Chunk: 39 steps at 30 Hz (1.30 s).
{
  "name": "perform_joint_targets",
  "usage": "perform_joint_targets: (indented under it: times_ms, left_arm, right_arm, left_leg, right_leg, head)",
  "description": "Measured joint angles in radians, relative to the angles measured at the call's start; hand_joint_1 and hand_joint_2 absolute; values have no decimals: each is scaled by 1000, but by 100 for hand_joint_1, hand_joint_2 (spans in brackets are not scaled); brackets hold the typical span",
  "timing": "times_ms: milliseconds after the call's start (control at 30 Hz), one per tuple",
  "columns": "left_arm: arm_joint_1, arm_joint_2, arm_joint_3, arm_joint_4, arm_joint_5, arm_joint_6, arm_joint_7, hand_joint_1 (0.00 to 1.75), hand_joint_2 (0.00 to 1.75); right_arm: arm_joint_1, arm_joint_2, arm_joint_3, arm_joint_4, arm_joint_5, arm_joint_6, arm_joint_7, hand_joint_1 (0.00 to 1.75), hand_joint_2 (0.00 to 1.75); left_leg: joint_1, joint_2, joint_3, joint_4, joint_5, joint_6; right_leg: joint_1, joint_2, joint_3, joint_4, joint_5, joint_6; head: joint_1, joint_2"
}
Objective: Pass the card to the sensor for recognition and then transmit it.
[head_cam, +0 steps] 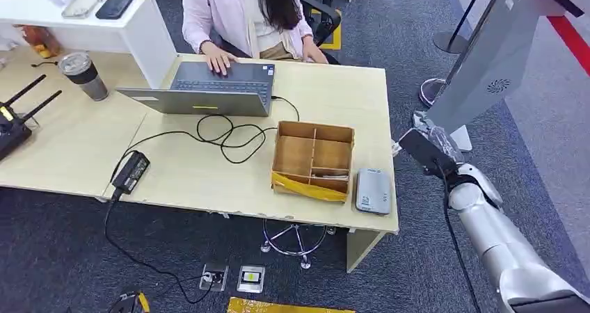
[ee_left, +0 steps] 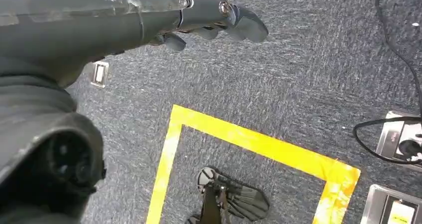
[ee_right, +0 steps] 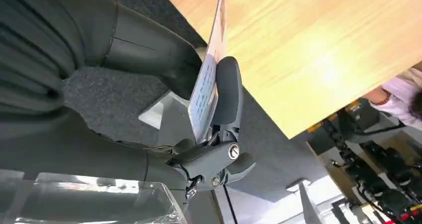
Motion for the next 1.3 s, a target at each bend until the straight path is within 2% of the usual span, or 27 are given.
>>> perform_joint_targets:
  times_ms: [500,833,1067,1300]
  left_arm:
    - [0,-3,0,0,-6,30,13,0,0]
    - [-1,-17,0,0,-6,69,51,0,0]
    - [-1,-25,0,-1,-18,70,45,0,0]
    - [-1,-25,0,-1,-18,70,42,0,0]
  right_arm:
    - [114,5,69,-70,-70,-6,34,175,175]
    - [146,27,96,-56,-144,22,3,175,175]
    - [158,58,123,-38,-142,10,-8,175,175]
    - [157,63,139,5,-158,-6,-19,175,175]
  left_leg:
    - [0,0,0,0,0,0]
    - [0,0,0,0,0,0]
    - [0,0,0,0,0,0]
    - [0,0,0,0,0,0]
  right_leg:
    - [0,0,0,0,0,0]
    - [0,0,0,0,0,0]
    - [0,0,0,0,0,0]
    - [0,0,0,0,0,0]
  head:
    - [0,0]
    - [0,0]
    - [0,0]
    - [0,0]
